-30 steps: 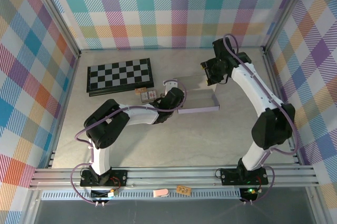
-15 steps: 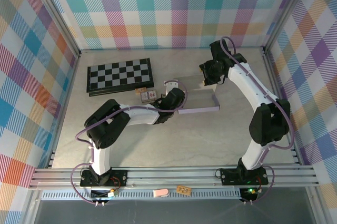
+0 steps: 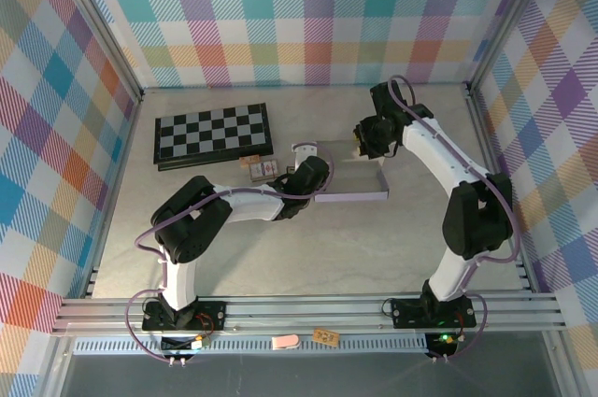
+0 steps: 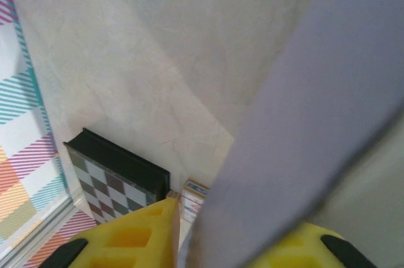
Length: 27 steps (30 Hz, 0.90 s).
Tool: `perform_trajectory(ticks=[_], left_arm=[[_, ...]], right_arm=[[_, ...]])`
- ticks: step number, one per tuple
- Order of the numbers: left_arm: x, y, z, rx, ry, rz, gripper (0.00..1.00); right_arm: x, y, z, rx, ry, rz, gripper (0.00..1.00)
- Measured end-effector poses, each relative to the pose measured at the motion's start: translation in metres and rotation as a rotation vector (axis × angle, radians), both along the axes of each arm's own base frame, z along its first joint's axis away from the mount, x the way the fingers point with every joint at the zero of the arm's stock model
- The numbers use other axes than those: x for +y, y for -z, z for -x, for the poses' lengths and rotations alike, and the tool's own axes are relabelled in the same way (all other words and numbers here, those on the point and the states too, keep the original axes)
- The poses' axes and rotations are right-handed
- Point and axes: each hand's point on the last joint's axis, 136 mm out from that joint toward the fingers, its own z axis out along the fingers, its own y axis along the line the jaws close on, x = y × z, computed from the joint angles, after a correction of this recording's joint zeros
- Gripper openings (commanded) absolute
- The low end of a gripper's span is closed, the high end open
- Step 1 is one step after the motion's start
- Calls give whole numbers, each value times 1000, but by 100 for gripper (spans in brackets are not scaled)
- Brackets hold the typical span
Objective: Fold the paper box
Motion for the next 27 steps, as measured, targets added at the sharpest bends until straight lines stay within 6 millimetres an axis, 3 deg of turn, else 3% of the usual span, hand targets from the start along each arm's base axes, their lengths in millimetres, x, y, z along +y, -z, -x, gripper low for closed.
perform_trajectory(ticks=[7,13,20,27], left_arm=[[-4,4,8,20,-4,9,12],[-9,-1,20,50,-1,45,31],[-7,0,39,138,12,67,42],[-19,-40,81,211,80,201,45]], right_arm=[[-3,3,13,-22,20,-27,8],[-7,12,32,2,19,-29,6],[-6,17,49,11,-1,-28,5],[-7,19,51,-2,-18,-22,4]])
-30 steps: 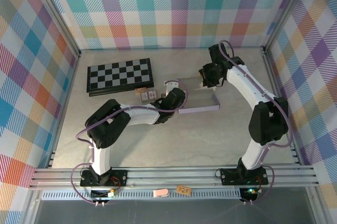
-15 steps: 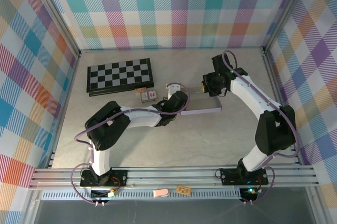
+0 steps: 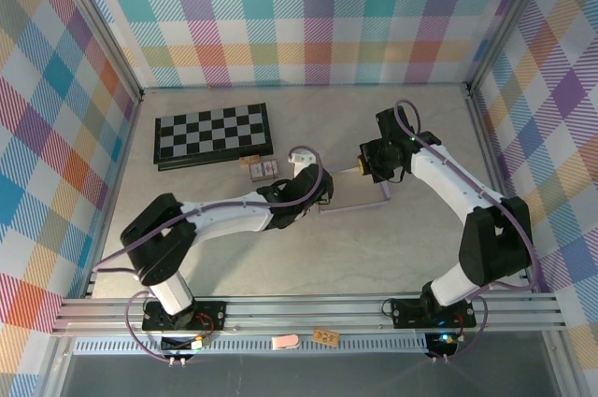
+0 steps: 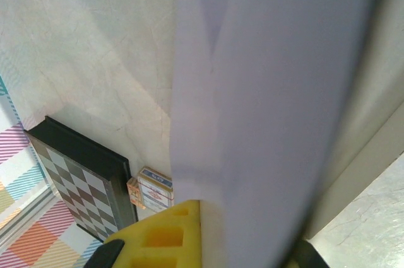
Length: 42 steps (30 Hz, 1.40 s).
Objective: Fold the paper box
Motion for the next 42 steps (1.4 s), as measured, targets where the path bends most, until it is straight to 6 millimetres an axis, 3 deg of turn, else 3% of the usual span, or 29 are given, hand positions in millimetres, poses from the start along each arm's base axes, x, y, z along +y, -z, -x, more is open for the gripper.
perform_trajectory(ticks=[4,9,13,16,20,25,28,42], left_arm=[[-4,-26,28,52,31,103,47],[15,-55,44,134,-27,185,53],[28,-83,24,234,-119,292,53],[37,-88,1,293,-191,342,54],[42,-60,-16,404,-258,362,54],[32,0,-18,547,-275,371,52],[22,22,-20,593,-263,378,51],[15,67,-9,670,-208,344,37]], right_arm=[[-1,2,2,-10,-6,0,4],[-1,5,3,-34,-28,1,4],[-1,8,8,-63,-58,2,4],[-2,12,11,-86,-84,10,4],[-4,19,17,-108,-113,22,6],[-7,35,26,-118,-144,30,7],[-7,40,28,-120,-156,33,7],[-5,61,44,-75,-190,15,8]])
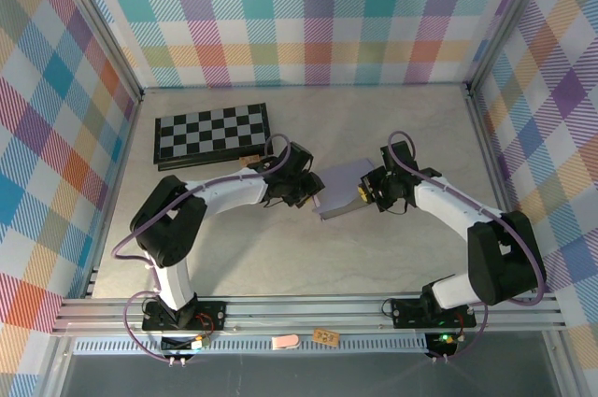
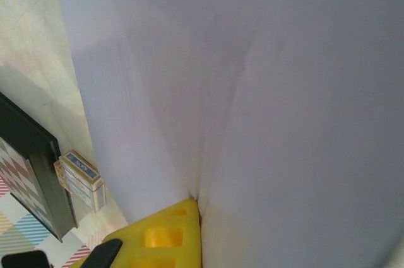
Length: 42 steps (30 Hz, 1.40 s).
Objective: Fold the paper box
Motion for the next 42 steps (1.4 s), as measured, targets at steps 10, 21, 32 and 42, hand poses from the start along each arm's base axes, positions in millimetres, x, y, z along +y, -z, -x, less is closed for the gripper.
perform_trajectory(ticks=[10,21,32,42], left_arm=[[-5,5,-1,-9,13,24,20],[-5,10,0,-13,34,13,19],[4,-46,-12,-83,64,-55,43],[12,-8,18,69,69,-64,48]], right_arm=[[-1,7,3,23,-2,4,9],[-3,25,11,118,-28,-11,13],[-6,22,24,178,-85,21,16],[-5,25,25,202,-90,19,16]])
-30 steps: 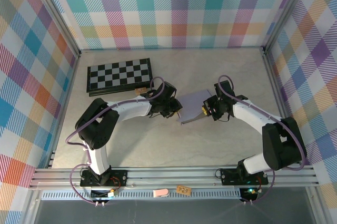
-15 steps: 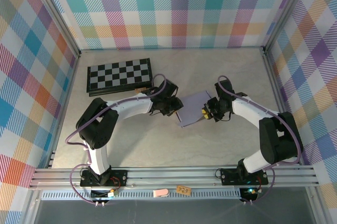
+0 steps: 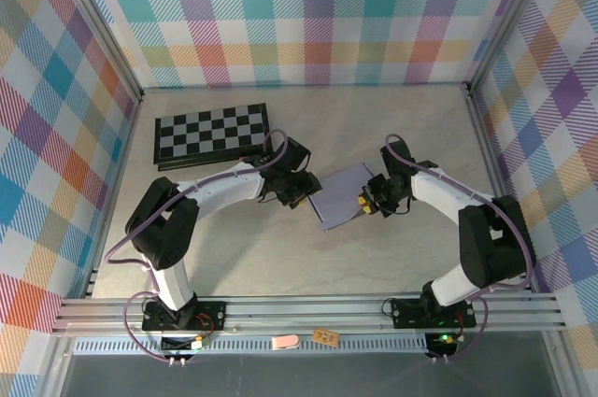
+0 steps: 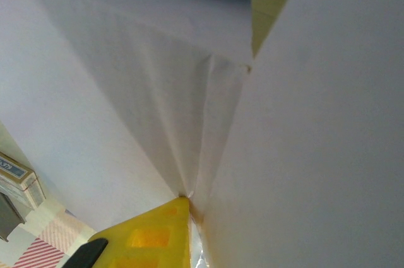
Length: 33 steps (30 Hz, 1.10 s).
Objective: Fold the paper box
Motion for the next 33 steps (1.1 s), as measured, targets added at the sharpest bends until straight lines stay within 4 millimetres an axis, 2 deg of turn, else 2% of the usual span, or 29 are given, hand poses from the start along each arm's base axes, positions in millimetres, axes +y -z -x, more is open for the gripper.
perform_trajectory(ticks=[5,9,11,13,17,19,21,25,28,30,33], left_arm=[[-1,18,6,42,-28,11,46],[-14,34,4,59,-33,34,37],[-19,33,2,53,-32,45,28],[-21,32,0,50,-34,44,22],[-22,31,-6,28,-13,7,16],[-21,30,-10,13,-3,-12,14],[-19,29,-14,3,7,-29,13],[-15,29,-21,-11,48,-72,12],[-13,28,-27,-26,82,-99,11],[-10,26,-30,-35,105,-112,11],[-8,23,-36,-46,140,-133,11]], right_arm=[[1,2,0,9,-1,-4,16],[0,2,0,10,1,0,16],[-2,5,1,20,5,12,17],[-4,6,1,26,3,16,29],[-8,2,7,55,-55,55,55],[-11,-11,4,38,-107,86,63],[-14,-32,-3,-22,-166,121,67],[-29,-94,-22,-218,-256,184,67],[-50,-125,-37,-341,-290,234,65],[-60,-129,-46,-378,-326,249,62],[-64,-105,-63,-349,-417,236,58]])
